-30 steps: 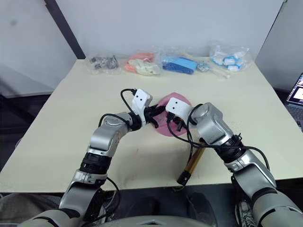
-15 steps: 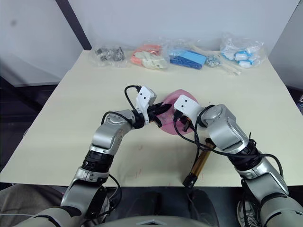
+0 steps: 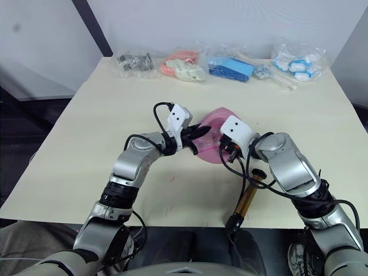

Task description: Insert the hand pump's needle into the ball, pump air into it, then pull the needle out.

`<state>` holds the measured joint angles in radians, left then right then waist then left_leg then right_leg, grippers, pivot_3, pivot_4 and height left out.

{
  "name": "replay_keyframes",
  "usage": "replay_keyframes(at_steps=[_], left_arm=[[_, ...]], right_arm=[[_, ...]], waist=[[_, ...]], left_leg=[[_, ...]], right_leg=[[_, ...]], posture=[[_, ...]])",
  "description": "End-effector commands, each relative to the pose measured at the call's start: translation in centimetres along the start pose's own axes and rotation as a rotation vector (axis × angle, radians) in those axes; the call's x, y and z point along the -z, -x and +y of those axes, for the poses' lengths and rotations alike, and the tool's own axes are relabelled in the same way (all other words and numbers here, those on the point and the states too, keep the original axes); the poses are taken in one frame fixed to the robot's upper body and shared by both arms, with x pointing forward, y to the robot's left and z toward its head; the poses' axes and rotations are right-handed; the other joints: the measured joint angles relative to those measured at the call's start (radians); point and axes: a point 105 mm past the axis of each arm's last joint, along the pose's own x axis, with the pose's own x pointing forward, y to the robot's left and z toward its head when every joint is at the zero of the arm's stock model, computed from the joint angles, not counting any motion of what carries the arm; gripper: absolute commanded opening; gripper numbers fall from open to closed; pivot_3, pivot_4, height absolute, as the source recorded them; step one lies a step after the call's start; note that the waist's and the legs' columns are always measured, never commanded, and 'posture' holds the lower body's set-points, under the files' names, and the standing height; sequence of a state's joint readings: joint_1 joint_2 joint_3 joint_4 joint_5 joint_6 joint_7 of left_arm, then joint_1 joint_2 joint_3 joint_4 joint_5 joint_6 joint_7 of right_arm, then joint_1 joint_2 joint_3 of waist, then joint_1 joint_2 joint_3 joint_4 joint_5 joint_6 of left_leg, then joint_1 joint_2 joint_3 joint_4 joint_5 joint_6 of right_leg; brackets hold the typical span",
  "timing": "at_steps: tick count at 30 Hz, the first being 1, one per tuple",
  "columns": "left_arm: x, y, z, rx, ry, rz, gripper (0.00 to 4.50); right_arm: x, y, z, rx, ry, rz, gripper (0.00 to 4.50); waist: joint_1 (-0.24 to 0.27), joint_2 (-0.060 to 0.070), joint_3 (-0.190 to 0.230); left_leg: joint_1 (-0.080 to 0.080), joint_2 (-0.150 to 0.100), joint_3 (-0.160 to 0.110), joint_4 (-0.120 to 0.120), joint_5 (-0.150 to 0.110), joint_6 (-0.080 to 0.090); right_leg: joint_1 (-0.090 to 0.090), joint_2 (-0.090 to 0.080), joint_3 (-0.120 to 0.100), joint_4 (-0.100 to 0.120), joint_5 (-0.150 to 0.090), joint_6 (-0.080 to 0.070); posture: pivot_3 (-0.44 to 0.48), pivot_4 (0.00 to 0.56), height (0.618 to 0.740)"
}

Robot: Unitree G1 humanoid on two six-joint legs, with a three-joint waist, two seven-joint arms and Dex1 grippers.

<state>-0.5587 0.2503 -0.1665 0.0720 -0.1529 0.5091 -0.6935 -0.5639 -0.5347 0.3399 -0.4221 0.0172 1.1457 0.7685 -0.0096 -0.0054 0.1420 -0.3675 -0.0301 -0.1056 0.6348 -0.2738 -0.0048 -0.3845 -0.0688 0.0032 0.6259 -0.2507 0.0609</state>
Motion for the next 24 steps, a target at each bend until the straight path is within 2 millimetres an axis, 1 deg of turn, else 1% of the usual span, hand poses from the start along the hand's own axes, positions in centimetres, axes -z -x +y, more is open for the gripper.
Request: replay_keyframes(at_steps=[1, 2, 5, 8, 14, 17, 20, 22, 24], left_arm=[[4.6, 0.1, -0.1, -0.017, 0.072, 0.157, 0.00], [4.6, 0.1, -0.1, -0.017, 0.072, 0.157, 0.00], [4.6, 0.0, -0.1, -0.016, 0.072, 0.156, 0.00], [4.6, -0.1, -0.2, -0.016, 0.072, 0.154, 0.00], [4.6, -0.1, -0.1, -0.015, 0.073, 0.151, 0.00], [4.5, -0.1, 0.0, -0.012, 0.069, 0.144, 0.00], [4.3, -0.2, 0.0, -0.008, 0.063, 0.137, 0.00], [4.2, -0.2, 0.2, -0.009, 0.054, 0.134, 0.00], [4.0, -0.2, 0.4, -0.009, 0.046, 0.130, 0.00]], right_arm=[[-0.7, 0.9, 0.0, 0.009, 0.034, -0.054, 2.37], [-0.5, 1.2, -0.3, 0.022, 0.033, -0.056, 2.70], [-0.2, 1.7, -0.7, 0.042, 0.033, -0.063, 2.70], [-0.2, 2.8, -1.3, 0.074, 0.019, -0.112, 2.70], [-0.8, 5.4, -1.2, 0.064, -0.051, -0.304, 2.70], [-0.1, 7.0, -1.2, 0.085, -0.073, -0.387, 2.70], [1.0, 8.0, -0.7, 0.084, -0.090, -0.427, 2.70], [1.5, 9.0, -0.2, 0.069, -0.112, -0.496, 2.70], [2.3, 9.9, 0.0, 0.063, -0.142, -0.527, 2.70]], waist=[[0.001, 0.000, 0.000], [0.000, 0.000, 0.000], [0.000, 0.000, 0.001], [0.000, 0.000, 0.001], [0.001, 0.000, 0.001], [0.005, -0.001, 0.001], [0.005, -0.001, 0.001], [0.004, -0.001, 0.001], [0.003, 0.000, 0.001]], left_leg=[[0.000, 0.000, 0.000, 0.000, 0.000, 0.000], [-0.001, 0.000, -0.001, 0.001, 0.000, 0.000], [-0.001, 0.000, -0.001, 0.001, 0.000, 0.000], [-0.001, 0.000, -0.001, 0.001, 0.000, 0.000], [-0.002, 0.000, -0.002, 0.002, 0.000, 0.000], [-0.002, 0.000, -0.003, 0.003, 0.000, 0.001], [-0.002, 0.000, -0.003, 0.003, 0.000, 0.001], [-0.002, 0.000, -0.002, 0.003, 0.000, 0.001], [-0.001, 0.000, -0.003, 0.003, -0.002, 0.004]], right_leg=[[0.000, 0.000, 0.000, 0.000, 0.000, 0.000], [0.000, 0.000, -0.001, 0.000, 0.000, 0.000], [0.000, 0.000, -0.001, 0.000, 0.000, 0.000], [0.000, 0.000, -0.001, 0.000, 0.000, 0.000], [0.000, 0.000, -0.002, 0.000, 0.000, 0.000], [0.001, 0.000, -0.003, 0.000, 0.000, 0.000], [0.001, 0.000, -0.003, 0.000, 0.000, 0.000], [0.002, 0.000, -0.003, 0.000, 0.000, 0.000], [0.003, 0.000, -0.003, 0.001, 0.000, 0.001]], posture=[[0.000, 0.150, 0.736], [0.000, 0.150, 0.736], [0.000, 0.150, 0.736], [0.000, 0.150, 0.736], [0.000, 0.150, 0.736], [0.000, 0.150, 0.736], [0.000, 0.150, 0.736], [0.000, 0.150, 0.736], [0.000, 0.150, 0.736]])
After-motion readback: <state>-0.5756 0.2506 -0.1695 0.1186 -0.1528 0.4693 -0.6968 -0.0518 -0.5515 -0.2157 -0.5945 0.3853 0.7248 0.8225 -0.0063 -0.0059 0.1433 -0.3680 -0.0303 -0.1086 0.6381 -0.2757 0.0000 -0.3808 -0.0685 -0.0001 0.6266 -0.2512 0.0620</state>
